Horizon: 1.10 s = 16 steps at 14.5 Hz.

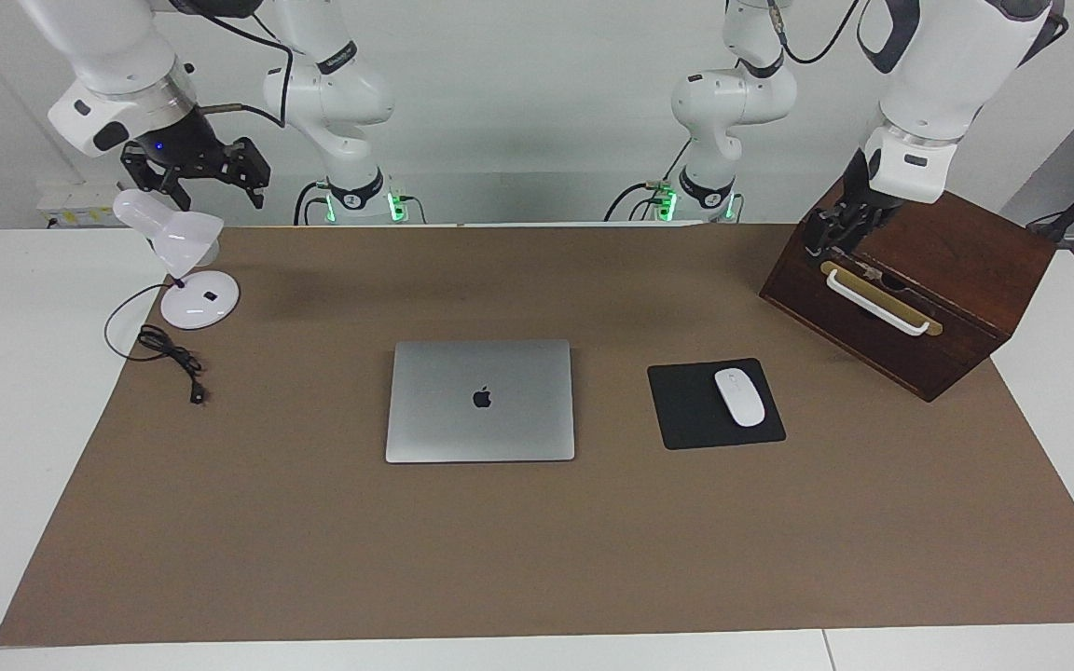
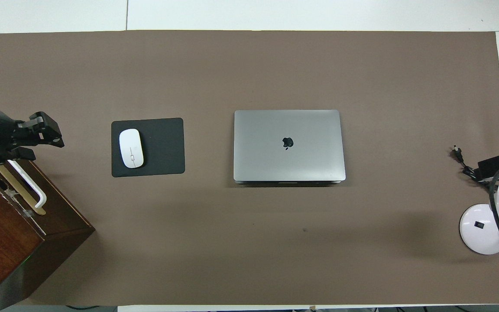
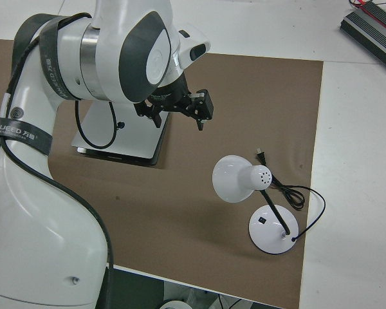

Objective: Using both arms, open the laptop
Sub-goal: 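Move the left gripper over the mouse pad while the right gripper reaches the laptop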

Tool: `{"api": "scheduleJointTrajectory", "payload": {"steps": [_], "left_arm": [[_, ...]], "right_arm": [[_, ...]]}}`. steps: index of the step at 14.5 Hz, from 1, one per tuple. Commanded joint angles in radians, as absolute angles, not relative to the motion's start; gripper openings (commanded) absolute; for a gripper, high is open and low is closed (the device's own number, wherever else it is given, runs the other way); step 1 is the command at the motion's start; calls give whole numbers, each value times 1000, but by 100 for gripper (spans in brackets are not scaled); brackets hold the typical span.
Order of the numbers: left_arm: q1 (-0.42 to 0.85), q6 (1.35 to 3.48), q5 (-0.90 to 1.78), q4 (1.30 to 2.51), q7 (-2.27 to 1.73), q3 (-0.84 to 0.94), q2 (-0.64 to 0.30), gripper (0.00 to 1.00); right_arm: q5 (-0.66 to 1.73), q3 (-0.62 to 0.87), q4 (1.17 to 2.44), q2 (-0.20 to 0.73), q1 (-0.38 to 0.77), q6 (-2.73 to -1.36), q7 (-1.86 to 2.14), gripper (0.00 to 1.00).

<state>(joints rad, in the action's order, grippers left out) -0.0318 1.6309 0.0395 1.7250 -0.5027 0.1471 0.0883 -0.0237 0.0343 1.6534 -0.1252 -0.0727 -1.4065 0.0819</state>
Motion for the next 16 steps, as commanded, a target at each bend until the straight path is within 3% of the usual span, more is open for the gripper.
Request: {"api": "scheduleJointTrajectory", "payload": {"steps": [1,5,11,16], "left_arm": [[-28,1742,107,1880,-577,144,182,14],[-6,1802,219,1966,-766,146,219,0],[20,1916,325,2104,-935,147,250,0],[35,2020,518,2199,-1015,144,256,0]], "right_arm": [[-8,43,1661,-129,-97,-1500,136,100],[-6,13,1661,-84,-75,-1658,138,100],[79,-20,1664,21,-37,-1949,133,100],[269,-12,1761,41,-11,-2188,89,100]]}}
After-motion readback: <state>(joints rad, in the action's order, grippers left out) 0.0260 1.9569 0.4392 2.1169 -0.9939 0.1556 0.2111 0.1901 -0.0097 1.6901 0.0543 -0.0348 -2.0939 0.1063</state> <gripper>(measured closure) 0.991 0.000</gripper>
